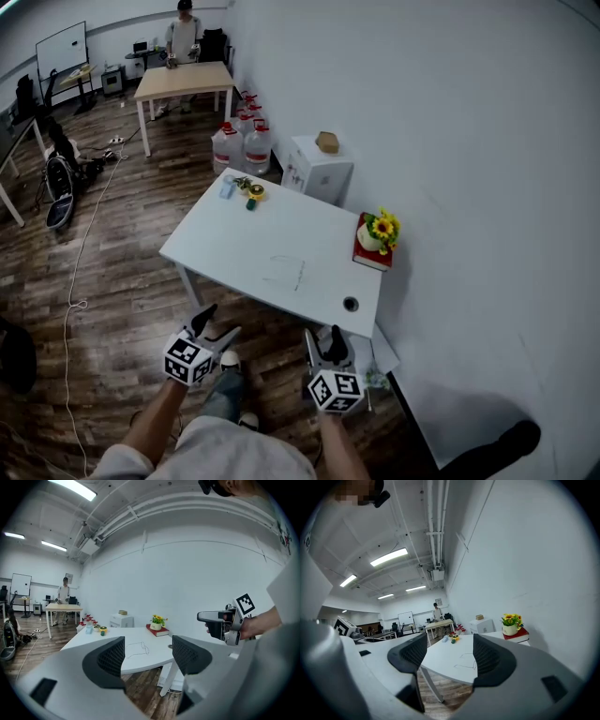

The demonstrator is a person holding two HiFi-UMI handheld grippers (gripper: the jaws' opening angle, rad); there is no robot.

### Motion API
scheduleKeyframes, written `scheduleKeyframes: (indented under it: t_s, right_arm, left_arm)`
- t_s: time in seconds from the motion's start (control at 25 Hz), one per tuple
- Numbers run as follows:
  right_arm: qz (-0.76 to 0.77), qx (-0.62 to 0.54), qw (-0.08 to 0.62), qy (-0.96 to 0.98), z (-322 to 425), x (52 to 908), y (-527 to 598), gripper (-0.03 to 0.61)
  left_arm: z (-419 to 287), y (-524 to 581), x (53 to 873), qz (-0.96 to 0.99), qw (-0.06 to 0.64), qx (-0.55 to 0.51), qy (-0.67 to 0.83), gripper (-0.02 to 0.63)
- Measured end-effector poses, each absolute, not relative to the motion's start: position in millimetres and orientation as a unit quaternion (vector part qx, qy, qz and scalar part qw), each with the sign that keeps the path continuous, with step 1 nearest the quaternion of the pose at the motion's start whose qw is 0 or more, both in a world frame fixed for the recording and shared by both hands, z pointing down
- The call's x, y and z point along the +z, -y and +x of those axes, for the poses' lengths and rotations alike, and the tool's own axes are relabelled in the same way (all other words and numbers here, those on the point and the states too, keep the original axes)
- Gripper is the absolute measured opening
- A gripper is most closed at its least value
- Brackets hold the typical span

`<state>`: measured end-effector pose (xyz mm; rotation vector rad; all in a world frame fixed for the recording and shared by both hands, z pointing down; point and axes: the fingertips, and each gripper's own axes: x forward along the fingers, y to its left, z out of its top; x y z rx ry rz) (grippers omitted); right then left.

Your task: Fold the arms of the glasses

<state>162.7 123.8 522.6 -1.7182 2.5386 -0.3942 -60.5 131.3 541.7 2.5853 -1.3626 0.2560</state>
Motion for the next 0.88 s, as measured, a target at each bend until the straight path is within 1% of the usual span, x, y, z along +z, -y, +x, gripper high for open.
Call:
scheduleKeyframes:
  t_s: [0.44, 0.6, 0.88]
  right_arm:
    - [-0.577, -0.137, 0.020, -0.805, 170, 542, 17, 0.291]
    - [-0.588, -0.149, 0.029, -0.794, 164, 543, 79, 0.291]
    - [-0.603, -0.162, 0.021, -0.781, 152, 546, 176, 0.285]
  left_arm:
    - [-54, 18, 562, 0.887, 0.112, 0.086, 0.439, 0.311]
    - [-57, 87, 563, 0.894, 0.112, 0.089, 0.425, 0.311]
    - [-59, 194, 559, 0.908, 0.107, 0.100, 0.393, 0.311]
